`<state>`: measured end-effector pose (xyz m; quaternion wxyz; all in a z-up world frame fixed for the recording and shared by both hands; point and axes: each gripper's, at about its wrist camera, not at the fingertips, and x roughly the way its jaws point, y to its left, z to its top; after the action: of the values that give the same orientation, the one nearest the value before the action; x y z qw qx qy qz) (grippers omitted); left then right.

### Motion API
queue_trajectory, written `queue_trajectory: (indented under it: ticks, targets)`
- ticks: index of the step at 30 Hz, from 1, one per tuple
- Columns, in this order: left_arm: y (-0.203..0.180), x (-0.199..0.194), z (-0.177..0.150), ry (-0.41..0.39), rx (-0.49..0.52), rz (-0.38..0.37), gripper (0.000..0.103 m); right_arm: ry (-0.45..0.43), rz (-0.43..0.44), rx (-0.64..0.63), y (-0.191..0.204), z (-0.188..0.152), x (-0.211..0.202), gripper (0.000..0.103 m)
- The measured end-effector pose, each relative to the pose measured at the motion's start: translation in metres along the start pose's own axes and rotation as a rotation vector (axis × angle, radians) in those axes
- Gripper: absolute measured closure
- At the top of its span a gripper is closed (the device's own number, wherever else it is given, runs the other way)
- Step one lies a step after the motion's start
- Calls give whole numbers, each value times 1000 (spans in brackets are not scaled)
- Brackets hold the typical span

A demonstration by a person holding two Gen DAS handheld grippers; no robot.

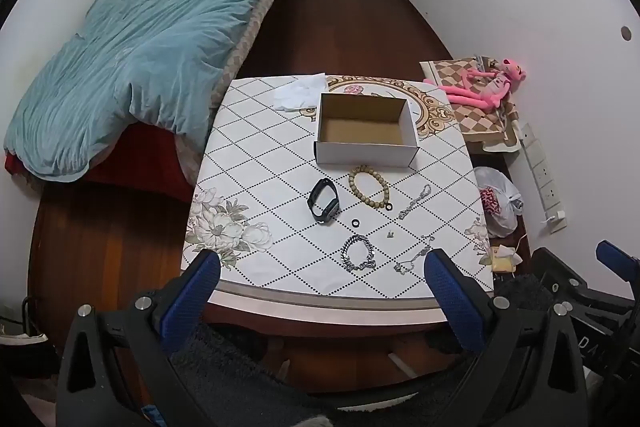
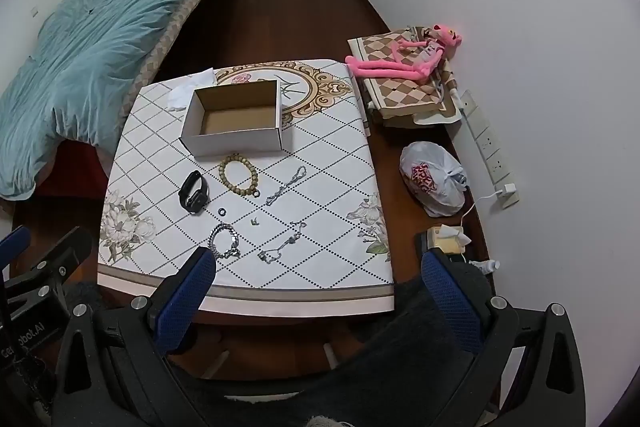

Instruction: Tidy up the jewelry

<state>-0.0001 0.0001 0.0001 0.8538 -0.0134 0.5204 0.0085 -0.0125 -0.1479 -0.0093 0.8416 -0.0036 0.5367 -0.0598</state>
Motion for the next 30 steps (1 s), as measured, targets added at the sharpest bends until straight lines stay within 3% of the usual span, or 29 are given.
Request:
queue_trajectory:
  ticks: [30]
  targets:
    - [-2,0,0,4,6,1,0,-4,-6,-1,-3,1,-1,0]
